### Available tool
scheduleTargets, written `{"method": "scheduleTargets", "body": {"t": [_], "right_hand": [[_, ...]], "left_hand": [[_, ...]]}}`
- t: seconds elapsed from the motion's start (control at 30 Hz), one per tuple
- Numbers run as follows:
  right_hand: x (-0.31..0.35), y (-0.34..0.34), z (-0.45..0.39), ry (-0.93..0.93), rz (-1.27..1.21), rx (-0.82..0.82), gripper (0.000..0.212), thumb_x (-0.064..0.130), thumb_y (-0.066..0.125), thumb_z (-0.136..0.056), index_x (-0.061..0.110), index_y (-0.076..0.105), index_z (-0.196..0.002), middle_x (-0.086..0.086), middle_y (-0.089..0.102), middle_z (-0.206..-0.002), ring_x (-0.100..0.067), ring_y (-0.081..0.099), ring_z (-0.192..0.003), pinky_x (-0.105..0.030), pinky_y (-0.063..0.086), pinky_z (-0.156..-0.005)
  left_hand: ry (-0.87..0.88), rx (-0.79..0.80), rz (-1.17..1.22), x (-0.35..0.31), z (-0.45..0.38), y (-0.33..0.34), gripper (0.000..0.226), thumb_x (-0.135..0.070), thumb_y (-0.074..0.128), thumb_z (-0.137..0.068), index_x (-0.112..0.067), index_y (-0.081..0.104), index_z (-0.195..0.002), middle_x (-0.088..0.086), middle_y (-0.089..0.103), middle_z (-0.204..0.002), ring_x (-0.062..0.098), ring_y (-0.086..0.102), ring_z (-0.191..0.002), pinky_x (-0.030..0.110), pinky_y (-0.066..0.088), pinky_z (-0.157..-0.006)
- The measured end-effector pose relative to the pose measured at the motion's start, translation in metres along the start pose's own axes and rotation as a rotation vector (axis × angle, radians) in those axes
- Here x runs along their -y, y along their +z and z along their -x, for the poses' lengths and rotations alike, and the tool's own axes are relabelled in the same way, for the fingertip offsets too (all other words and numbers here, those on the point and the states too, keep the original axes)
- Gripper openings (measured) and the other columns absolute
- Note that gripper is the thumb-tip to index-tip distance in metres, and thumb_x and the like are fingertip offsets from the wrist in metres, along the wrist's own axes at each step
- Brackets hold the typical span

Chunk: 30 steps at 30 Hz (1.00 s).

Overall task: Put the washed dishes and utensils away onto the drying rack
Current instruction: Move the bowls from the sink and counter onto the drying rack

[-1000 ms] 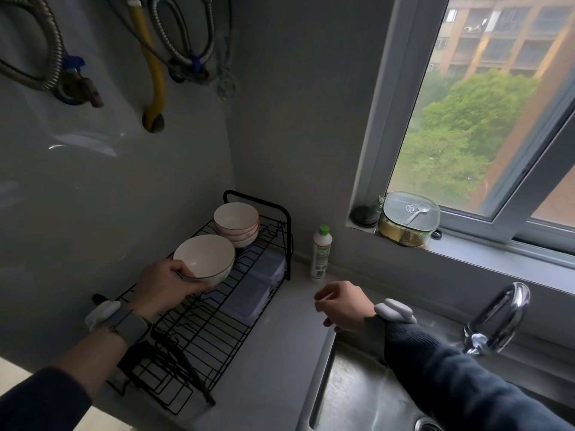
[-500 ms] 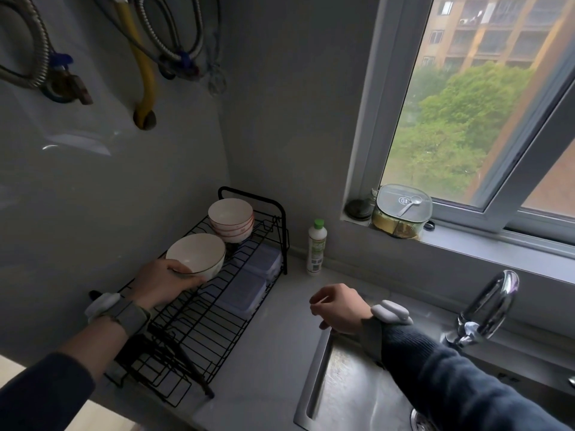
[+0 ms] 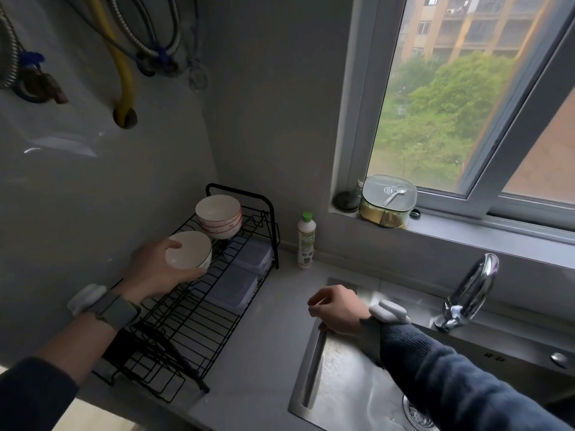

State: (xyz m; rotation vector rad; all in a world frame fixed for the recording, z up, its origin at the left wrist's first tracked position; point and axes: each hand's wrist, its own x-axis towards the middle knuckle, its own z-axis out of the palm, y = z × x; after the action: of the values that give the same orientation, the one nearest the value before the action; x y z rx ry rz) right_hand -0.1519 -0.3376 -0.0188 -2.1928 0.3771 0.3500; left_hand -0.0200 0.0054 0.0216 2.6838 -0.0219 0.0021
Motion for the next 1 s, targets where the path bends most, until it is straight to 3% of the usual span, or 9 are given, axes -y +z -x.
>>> {"method": "scheduleTargets", "body": {"t": [0.13,0.2,0.3,0.43,0.53,0.63,0.8,0.87,1.0], "right_hand": [[-0.025,-0.006,0.011,0.023,0.029,0.002,0.009,0.024,0.066,-0.083,0.025,0.074,-0.087,0.004,0.075,-0.076,-0.016,0.075,-0.066,-0.029,0.061,-0.057],[-0.040,-0.007,0.015,0.025,0.086,0.008,0.005,0.030,0.065,-0.079,0.029,0.069,-0.076,0.005,0.074,-0.075,-0.018,0.075,-0.072,-0.035,0.064,-0.064],[-0.073,-0.015,0.030,0.091,0.167,0.020,0.002,0.035,0.063,-0.077,0.035,0.064,-0.075,0.006,0.076,-0.089,-0.016,0.074,-0.079,-0.033,0.063,-0.075],[-0.141,-0.026,0.064,0.254,0.182,0.000,0.006,0.038,0.060,-0.074,0.037,0.063,-0.079,0.012,0.076,-0.094,-0.010,0.073,-0.084,-0.025,0.058,-0.078],[-0.200,-0.046,0.104,0.390,0.179,-0.021,0.008,0.042,0.058,-0.073,0.037,0.064,-0.074,0.011,0.075,-0.091,-0.013,0.071,-0.091,-0.025,0.056,-0.082],[-0.237,-0.059,0.134,0.440,0.187,-0.040,0.020,0.038,0.060,-0.081,0.027,0.073,-0.092,0.005,0.076,-0.100,-0.017,0.070,-0.096,-0.027,0.055,-0.085],[-0.322,-0.092,0.198,0.589,0.087,-0.097,0.012,0.031,0.060,-0.081,0.034,0.066,-0.092,0.007,0.074,-0.098,-0.015,0.069,-0.089,-0.025,0.057,-0.086],[-0.360,-0.112,0.225,0.644,0.049,-0.099,0.018,0.032,0.058,-0.081,0.031,0.068,-0.096,0.006,0.075,-0.105,-0.017,0.071,-0.090,-0.029,0.059,-0.084],[-0.421,-0.138,0.256,0.704,-0.054,-0.134,0.027,0.025,0.057,-0.079,0.025,0.071,-0.102,0.000,0.075,-0.100,-0.024,0.073,-0.083,-0.030,0.059,-0.069]], "left_hand": [[0.265,0.046,0.043,-0.068,0.031,0.007,0.069,-0.063,0.086,-0.067,-0.026,0.066,-0.122,-0.005,0.059,-0.129,0.017,0.055,-0.117,0.035,0.047,-0.093],[0.339,0.208,0.086,-0.099,0.051,0.018,0.063,-0.059,0.084,-0.073,-0.031,0.064,-0.125,-0.013,0.054,-0.129,0.010,0.052,-0.119,0.031,0.046,-0.096],[0.450,0.461,-0.006,-0.138,0.075,0.057,0.057,-0.064,0.076,-0.078,-0.042,0.059,-0.127,-0.019,0.055,-0.134,0.005,0.051,-0.125,0.033,0.048,-0.105],[0.667,0.701,-0.166,-0.190,0.110,0.122,0.047,-0.056,0.067,-0.090,-0.040,0.057,-0.133,-0.016,0.059,-0.135,0.002,0.056,-0.119,0.023,0.046,-0.096],[0.796,0.816,-0.216,-0.240,0.146,0.177,0.046,-0.052,0.064,-0.094,-0.035,0.057,-0.137,-0.014,0.059,-0.136,0.007,0.056,-0.120,0.023,0.045,-0.095],[0.790,0.895,-0.206,-0.266,0.172,0.223,0.046,-0.054,0.065,-0.091,-0.033,0.061,-0.131,-0.015,0.063,-0.133,0.009,0.062,-0.115,0.026,0.050,-0.096],[0.856,0.988,-0.225,-0.331,0.242,0.289,0.041,-0.052,0.065,-0.087,-0.029,0.066,-0.120,-0.011,0.070,-0.121,0.010,0.065,-0.101,0.026,0.050,-0.088],[0.890,1.006,-0.255,-0.363,0.273,0.315,0.041,-0.052,0.065,-0.087,-0.029,0.066,-0.121,-0.009,0.070,-0.120,0.011,0.063,-0.105,0.025,0.046,-0.085],[0.861,0.997,-0.247,-0.414,0.317,0.345,0.048,-0.057,0.065,-0.088,-0.034,0.062,-0.131,-0.013,0.065,-0.131,0.014,0.062,-0.118,0.028,0.047,-0.098]]}}
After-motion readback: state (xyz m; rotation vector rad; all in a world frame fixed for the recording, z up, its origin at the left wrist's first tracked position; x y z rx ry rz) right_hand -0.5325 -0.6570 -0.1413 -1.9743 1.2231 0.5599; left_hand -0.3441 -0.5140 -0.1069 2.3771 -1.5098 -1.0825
